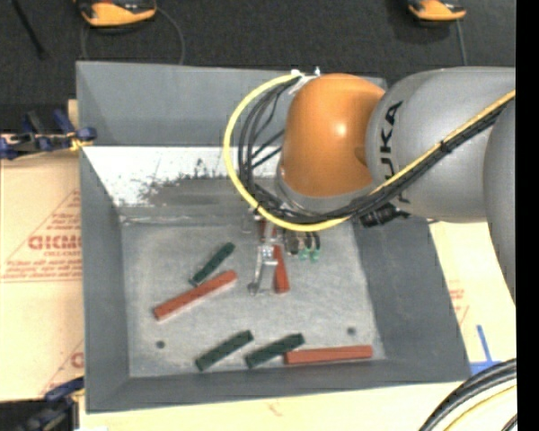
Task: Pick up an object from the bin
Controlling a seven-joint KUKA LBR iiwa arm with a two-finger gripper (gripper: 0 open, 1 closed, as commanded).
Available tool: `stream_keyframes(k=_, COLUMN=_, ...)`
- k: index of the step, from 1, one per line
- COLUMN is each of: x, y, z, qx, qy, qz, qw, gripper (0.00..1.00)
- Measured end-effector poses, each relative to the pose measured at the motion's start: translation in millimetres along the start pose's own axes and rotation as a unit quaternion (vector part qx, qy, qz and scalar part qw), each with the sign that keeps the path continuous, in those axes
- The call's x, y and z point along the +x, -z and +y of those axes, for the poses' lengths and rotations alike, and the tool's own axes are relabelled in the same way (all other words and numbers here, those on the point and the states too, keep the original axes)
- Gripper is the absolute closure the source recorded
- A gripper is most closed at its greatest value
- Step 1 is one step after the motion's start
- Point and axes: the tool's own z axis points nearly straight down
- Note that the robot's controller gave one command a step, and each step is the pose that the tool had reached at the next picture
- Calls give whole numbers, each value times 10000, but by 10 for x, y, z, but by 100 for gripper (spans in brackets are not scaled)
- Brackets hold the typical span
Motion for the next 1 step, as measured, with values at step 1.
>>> stream_keyframes(k=1, x=-329, y=-1305, z=117, qx=5, qy=312, qz=-6, qw=9995, gripper=0)
